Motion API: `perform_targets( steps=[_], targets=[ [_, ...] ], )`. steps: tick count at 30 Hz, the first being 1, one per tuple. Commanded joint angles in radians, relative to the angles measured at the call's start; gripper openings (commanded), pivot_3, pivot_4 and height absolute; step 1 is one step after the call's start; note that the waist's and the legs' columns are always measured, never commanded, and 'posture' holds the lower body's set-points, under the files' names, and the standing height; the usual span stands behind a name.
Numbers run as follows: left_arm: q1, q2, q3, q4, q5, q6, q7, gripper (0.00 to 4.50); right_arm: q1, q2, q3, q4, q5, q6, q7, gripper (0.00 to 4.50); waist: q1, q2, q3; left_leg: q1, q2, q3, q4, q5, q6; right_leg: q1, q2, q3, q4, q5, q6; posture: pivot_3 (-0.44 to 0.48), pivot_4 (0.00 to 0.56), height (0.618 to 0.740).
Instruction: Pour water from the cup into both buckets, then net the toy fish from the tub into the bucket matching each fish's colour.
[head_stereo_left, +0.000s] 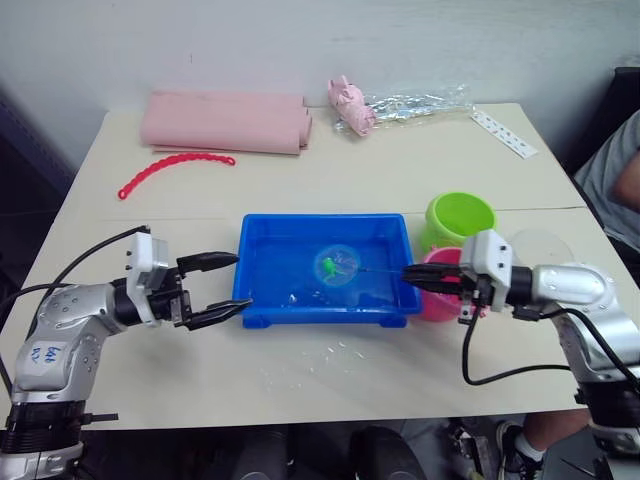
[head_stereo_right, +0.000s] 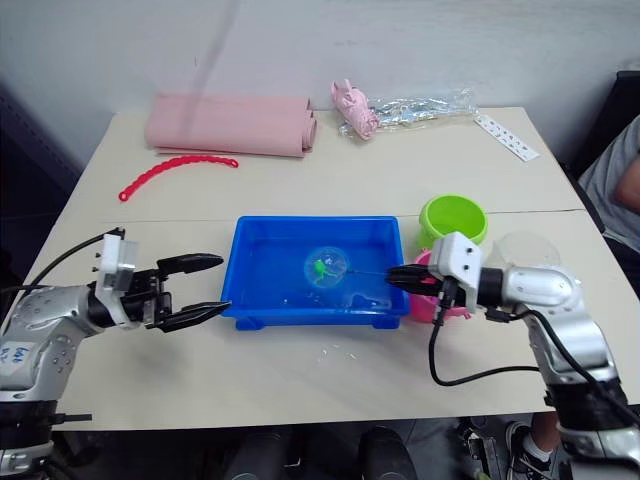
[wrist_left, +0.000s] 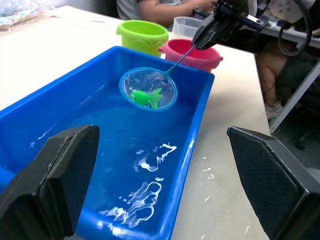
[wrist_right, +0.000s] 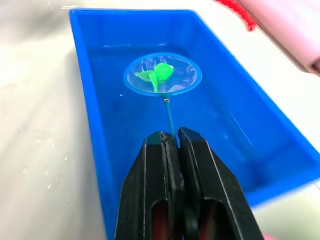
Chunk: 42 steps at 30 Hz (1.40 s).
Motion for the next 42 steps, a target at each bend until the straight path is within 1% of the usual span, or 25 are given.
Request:
perform_targets(
  steps=[1,7,10,15,19,22,25,30,33,38,42],
  targets=[
    [-0.03,-0.011,0.001,0.0,-0.014,-0.017,-0.007,4.48,0.05,-0.018,-0.092,-0.052,0.043,-0.006,-0.032,0.0,0.002,0.0,0.0,0.0,0.0,0.0,0.0,0.0,0.0,0.0,0.0,0.0,0.0,0.0,0.0,0.0,0.15,0.74],
    [-0.097,-0.051,-0.046,0.049,0.006,-0.024,-0.015,4.48,0.148,-0.015,-0.155,-0.036,0.04,-0.078,-0.046,0.0,0.003,0.0,0.0,0.0,0.0,0.0,0.0,0.0,0.0,0.001,0.0,0.0,0.0,0.0,0.0,0.0,0.15,0.74],
    [-0.135,-0.077,-0.077,0.068,0.017,-0.028,-0.015,4.48,0.185,-0.001,-0.194,-0.044,0.069,-0.068,-0.073,0.0,0.005,0.0,0.0,0.0,0.0,0.0,0.001,0.0,0.0,0.001,0.0,0.0,0.0,0.0,0.0,0.0,0.15,0.74],
    [-0.174,-0.108,-0.117,0.095,0.027,-0.033,-0.018,4.48,0.245,-0.012,-0.295,-0.1,0.137,-0.016,-0.115,0.0,0.005,0.0,0.0,0.0,0.0,0.0,0.0,0.0,0.0,0.001,0.001,0.0,0.0,0.0,0.0,0.0,0.15,0.74],
    [-0.202,-0.141,-0.138,0.102,0.018,0.016,0.013,4.48,0.272,-0.039,-0.387,-0.114,0.161,0.012,-0.146,0.0,0.005,0.0,0.0,0.0,0.0,0.0,0.001,0.0,0.0,0.001,0.001,0.0,0.0,0.0,0.0,0.0,0.15,0.74],
    [-0.222,-0.163,-0.144,0.099,0.012,0.032,0.029,4.48,0.276,-0.062,-0.453,-0.08,0.162,0.013,-0.162,0.0,0.005,0.0,0.0,0.0,0.0,0.0,0.001,0.0,0.0,0.001,0.001,0.0,0.0,0.0,0.0,0.0,0.15,0.74],
    [-0.237,-0.181,-0.145,0.097,0.012,0.032,0.04,4.48,0.266,-0.094,-0.49,-0.014,0.11,-0.032,-0.176,0.0,0.006,0.0,0.0,0.0,0.0,0.0,0.001,0.0,0.0,0.001,0.001,0.0,0.0,0.0,0.0,0.0,0.15,0.74],
    [-0.257,-0.201,-0.141,0.099,0.014,0.024,0.051,4.48,0.196,-0.152,-0.457,0.131,-0.041,-0.155,-0.247,0.0,0.004,0.0,0.0,0.0,0.0,0.0,0.001,0.0,0.0,0.001,0.001,0.0,0.0,0.0,0.0,0.0,0.15,0.74],
    [-0.259,-0.202,-0.143,0.098,0.018,0.022,0.052,4.48,0.154,-0.186,-0.406,0.197,-0.117,-0.203,-0.268,0.0,0.003,0.0,0.0,0.0,0.0,0.001,0.001,0.0,0.0,0.001,0.001,0.0,0.0,0.0,0.0,0.0,0.15,0.74],
    [-0.257,-0.202,-0.144,0.098,0.02,0.019,0.053,4.48,0.098,-0.24,-0.322,0.294,-0.299,-0.376,-0.352,0.0,0.003,0.0,0.0,0.0,0.0,0.001,0.001,0.0,0.0,0.001,0.001,0.0,0.0,0.0,0.0,0.0,0.15,0.74],
    [-0.25,-0.204,-0.144,0.096,0.021,0.016,0.056,4.48,0.097,-0.312,-0.272,0.381,-0.489,-0.652,-0.457,0.0,0.004,0.0,0.0,0.0,0.0,0.001,0.001,0.0,0.0,0.001,0.001,0.0,0.0,0.0,0.0,0.0,0.15,0.74]
  ],
)
